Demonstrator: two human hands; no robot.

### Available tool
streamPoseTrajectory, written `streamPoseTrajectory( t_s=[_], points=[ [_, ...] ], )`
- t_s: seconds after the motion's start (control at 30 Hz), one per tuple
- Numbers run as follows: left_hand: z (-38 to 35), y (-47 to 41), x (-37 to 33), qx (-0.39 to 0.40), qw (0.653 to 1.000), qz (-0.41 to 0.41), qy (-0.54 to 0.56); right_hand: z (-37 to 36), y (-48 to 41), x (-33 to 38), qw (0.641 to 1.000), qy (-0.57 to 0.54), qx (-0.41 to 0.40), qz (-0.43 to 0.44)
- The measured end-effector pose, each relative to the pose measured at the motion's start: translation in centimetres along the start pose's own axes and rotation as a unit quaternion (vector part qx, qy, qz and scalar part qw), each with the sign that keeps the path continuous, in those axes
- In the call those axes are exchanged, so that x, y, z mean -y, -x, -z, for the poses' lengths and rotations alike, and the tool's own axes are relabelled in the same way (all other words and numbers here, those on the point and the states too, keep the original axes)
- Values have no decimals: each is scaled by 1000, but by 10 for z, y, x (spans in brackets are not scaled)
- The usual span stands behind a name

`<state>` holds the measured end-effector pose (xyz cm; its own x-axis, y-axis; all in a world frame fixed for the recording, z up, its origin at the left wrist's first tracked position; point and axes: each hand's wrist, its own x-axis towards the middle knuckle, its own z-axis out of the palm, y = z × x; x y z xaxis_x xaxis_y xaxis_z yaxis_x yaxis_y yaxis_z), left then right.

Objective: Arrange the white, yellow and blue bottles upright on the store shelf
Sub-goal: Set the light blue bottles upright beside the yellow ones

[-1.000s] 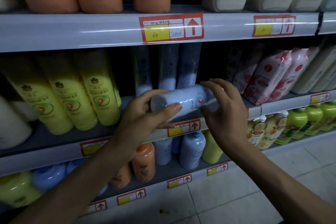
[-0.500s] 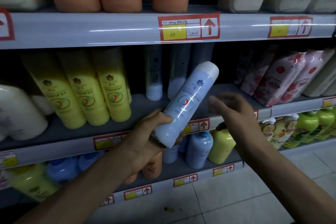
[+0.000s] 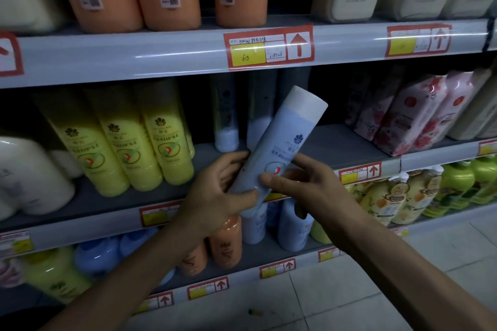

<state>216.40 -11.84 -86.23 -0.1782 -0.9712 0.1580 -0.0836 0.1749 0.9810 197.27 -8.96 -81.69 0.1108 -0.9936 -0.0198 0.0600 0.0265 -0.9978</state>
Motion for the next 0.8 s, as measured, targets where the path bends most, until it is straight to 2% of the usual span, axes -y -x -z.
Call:
streamPoseTrajectory(
  t_s=[0.23, 0.43, 0.7, 0.8],
  points=[
    [11, -10, -11, -39, 984, -98, -143, -12, -18, -7, 995, 35, -2, 93],
    [7, -20, -3, -118, 976, -82, -164, -13, -51, -19, 972, 168, 7, 163],
    [7, -32, 14, -151, 983, -24, -102, -20, -81, -28, 984, 119, 27, 132],
    [9, -33, 18, -170, 980, -23, -100, -24, -86, -32, 989, 104, 9, 108]
  ],
)
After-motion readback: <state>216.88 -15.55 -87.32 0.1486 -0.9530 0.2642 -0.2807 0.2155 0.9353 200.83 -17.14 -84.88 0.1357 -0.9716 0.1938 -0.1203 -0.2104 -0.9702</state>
